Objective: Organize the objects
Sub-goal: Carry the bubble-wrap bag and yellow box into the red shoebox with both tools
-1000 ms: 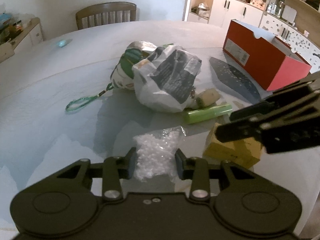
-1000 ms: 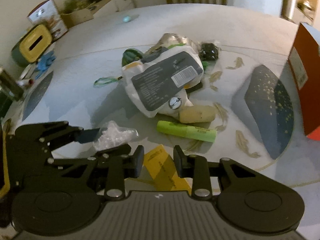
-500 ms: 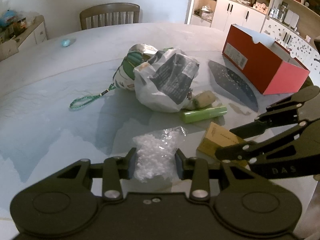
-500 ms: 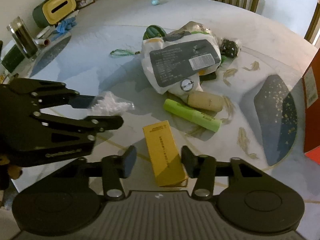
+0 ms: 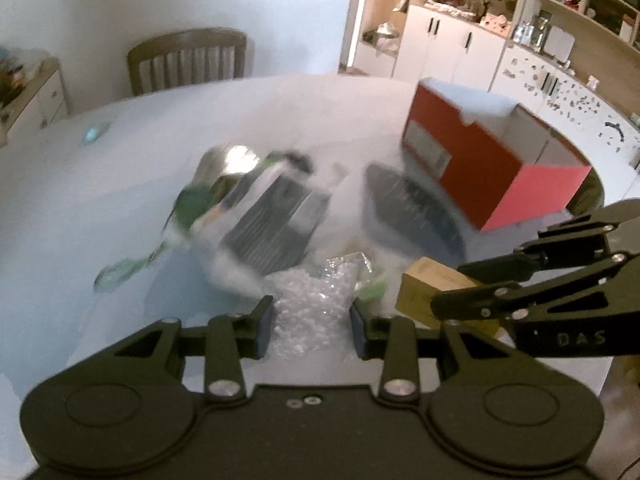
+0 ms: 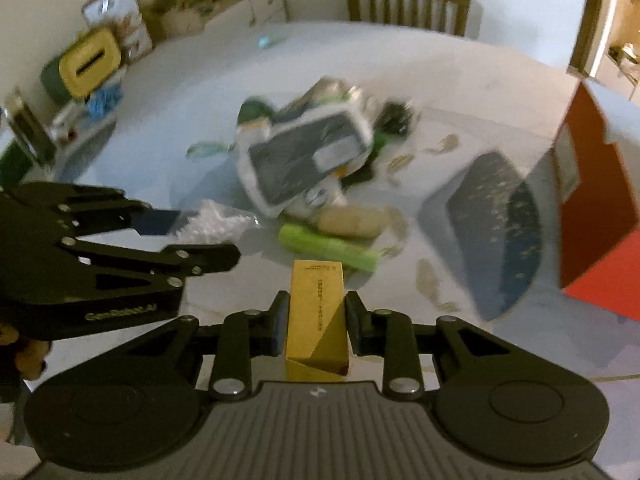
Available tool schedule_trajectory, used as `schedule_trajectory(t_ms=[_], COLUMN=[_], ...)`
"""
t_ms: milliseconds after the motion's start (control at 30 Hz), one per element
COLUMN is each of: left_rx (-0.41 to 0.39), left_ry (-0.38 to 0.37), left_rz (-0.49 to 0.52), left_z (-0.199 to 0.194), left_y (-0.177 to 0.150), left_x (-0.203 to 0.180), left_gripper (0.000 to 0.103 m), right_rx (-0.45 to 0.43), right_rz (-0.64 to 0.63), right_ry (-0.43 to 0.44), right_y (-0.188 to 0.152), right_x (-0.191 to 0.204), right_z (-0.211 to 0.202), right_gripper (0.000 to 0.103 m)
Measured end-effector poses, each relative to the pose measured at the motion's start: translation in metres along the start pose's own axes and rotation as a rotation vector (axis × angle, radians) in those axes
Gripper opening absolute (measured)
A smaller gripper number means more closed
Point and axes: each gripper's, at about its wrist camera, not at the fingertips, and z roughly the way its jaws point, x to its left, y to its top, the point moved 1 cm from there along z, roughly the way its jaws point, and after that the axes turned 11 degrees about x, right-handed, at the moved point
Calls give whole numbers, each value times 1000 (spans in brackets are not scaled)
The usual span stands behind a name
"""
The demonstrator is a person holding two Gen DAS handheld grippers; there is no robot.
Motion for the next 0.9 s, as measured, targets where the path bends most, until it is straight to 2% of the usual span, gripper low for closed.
schedule_trajectory(t_ms=[300, 500, 667, 900], left_rx=[-42, -60, -40, -30], left_ry=[14, -8, -31, 38], left_rz=[54, 28, 51, 160], left_z=[-6, 5, 11, 23], left_y=[73, 131, 177, 235], left_x=[-72, -115, -143, -175], left_gripper=[37, 37, 37, 37], right_rx=[-115, -190, -210, -212], right_rz=[91, 129, 169, 204], right_ry=[34, 29, 11, -36], right_y=[6, 13, 21, 21], right_x=[-78, -147, -205, -268], right_z=[-67, -109, -127, -147], right_gripper=[29, 29, 29, 29])
